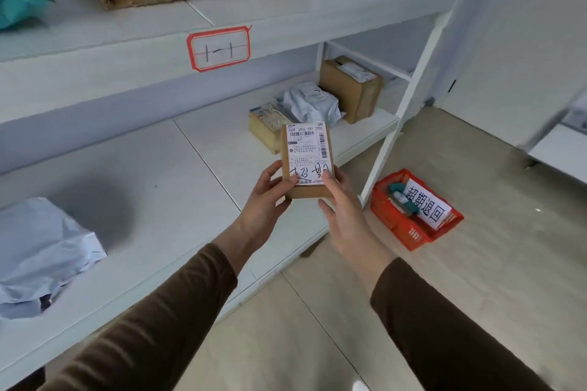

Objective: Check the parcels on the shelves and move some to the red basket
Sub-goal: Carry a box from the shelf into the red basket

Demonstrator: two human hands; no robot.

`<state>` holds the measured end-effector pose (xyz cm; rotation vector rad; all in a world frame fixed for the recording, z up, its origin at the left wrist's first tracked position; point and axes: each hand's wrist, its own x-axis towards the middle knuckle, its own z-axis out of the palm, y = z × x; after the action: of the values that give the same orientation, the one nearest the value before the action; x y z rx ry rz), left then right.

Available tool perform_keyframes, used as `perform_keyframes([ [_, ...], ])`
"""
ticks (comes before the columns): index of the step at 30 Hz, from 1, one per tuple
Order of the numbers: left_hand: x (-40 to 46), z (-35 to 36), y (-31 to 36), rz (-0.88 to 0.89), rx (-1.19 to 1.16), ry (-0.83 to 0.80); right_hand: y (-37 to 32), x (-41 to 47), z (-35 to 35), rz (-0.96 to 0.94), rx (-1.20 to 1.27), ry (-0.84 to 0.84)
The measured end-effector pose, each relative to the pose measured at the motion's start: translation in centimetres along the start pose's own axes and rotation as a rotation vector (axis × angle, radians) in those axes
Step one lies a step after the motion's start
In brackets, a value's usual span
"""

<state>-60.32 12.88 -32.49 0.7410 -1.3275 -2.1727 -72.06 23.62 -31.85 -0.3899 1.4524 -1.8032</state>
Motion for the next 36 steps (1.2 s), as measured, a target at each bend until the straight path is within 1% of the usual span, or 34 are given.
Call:
perform_keyframes([
  [6, 3.6, 9.5, -4.1, -0.044, 0.019, -0.064, -1.8, 1.0, -10.4, -0.017, -0.001, 0.119],
  [11, 7.7, 19.2, -9.0, -0.083, 0.067, -0.144, -3.7, 3.3, -21.7, -0.006, 0.065, 0.225],
  [17, 12.3, 30.0, -15.2, -0.196, 0.067, -0.109, -5.8, 6.2, -34.2, 0.029, 0.070, 0.329],
  [25, 19.2, 37.4, -20.6, -0.306, 0.080, -0.060, -6.7, 11.4, -43.5, 0.133, 0.083, 0.387],
  [31, 27.8, 43.1, -23.9, -0.318, 0.086, -0.098, -9.4, 18.0, -50.1, 0.156, 0.070, 0.425],
  [36, 34.0, 48.6, -26.7, -0.368, 0.094, -0.115, -11.6, 22.5, -56.3, 0.194, 0.038, 0.442],
])
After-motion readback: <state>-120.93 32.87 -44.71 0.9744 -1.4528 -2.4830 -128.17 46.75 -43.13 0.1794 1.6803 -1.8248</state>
